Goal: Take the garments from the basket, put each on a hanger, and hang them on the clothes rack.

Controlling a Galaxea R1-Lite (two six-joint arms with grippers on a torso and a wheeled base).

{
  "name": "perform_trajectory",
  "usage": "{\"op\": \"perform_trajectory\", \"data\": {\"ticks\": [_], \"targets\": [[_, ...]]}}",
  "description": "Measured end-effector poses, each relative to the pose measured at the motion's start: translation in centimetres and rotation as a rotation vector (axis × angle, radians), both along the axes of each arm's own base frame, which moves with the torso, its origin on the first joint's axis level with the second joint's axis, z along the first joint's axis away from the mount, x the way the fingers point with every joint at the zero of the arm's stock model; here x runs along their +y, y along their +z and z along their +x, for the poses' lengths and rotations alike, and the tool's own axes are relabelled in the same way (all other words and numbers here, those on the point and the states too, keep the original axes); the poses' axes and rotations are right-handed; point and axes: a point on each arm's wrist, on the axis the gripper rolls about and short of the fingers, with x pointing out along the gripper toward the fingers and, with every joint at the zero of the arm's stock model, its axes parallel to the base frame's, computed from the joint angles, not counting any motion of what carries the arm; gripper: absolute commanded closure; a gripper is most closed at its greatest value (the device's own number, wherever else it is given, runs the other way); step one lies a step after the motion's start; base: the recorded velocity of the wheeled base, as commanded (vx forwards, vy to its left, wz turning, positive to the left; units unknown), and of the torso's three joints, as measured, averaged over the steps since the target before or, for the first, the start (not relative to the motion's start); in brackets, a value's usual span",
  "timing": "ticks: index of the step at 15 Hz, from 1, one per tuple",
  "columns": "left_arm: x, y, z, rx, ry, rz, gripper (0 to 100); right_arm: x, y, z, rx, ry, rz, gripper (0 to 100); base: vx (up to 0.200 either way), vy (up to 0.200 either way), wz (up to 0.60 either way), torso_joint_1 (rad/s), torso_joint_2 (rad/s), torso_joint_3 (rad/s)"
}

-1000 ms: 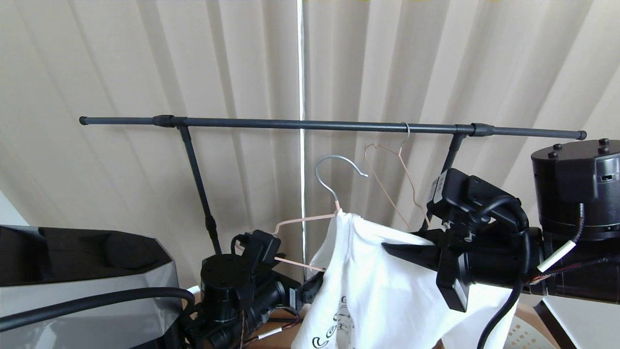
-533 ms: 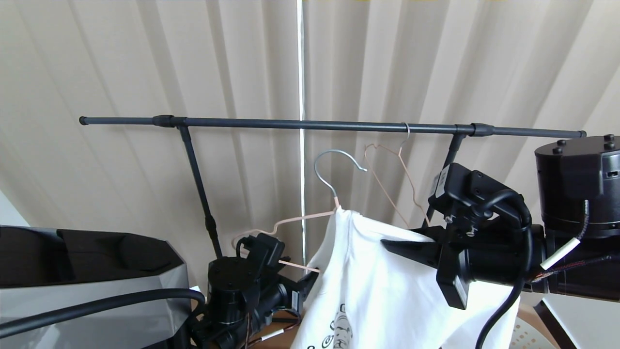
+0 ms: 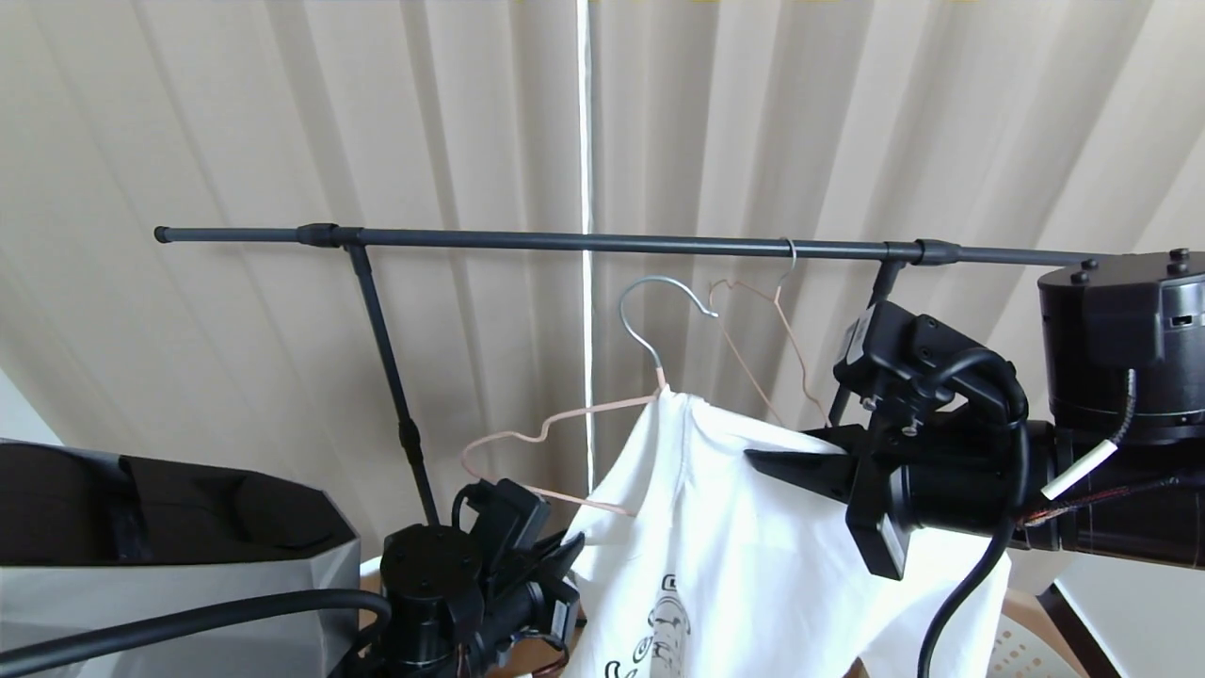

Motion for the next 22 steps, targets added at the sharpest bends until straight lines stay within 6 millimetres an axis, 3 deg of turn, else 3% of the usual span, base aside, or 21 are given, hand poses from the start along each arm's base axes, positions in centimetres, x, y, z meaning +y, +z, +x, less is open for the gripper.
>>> {"op": "perform_trajectory", "data": {"ticks": [6,14,22], "targets": [[0.7,1.1,-0.3,-0.019,0.01,-0.012,100,-0.6,-0.1,0.7,0.003,-0.034,-0.002,100,0.0,0.0,0.0,0.0,0.0,0.0],[3.0,2.0,1.5,-0.055,0.1,-0.023,100,-0.7,-0.3,0.7,0.009,-0.037,-0.007,100,0.0,0.0,0.0,0.0,0.0,0.0],[3.9,2.7,2.2,-0.086,0.131,-0.025,100,-1.7,-0.6,1.1,-0.006,-0.061,-0.036,100,0.0,0.0,0.0,0.0,0.0,0.0]]}}
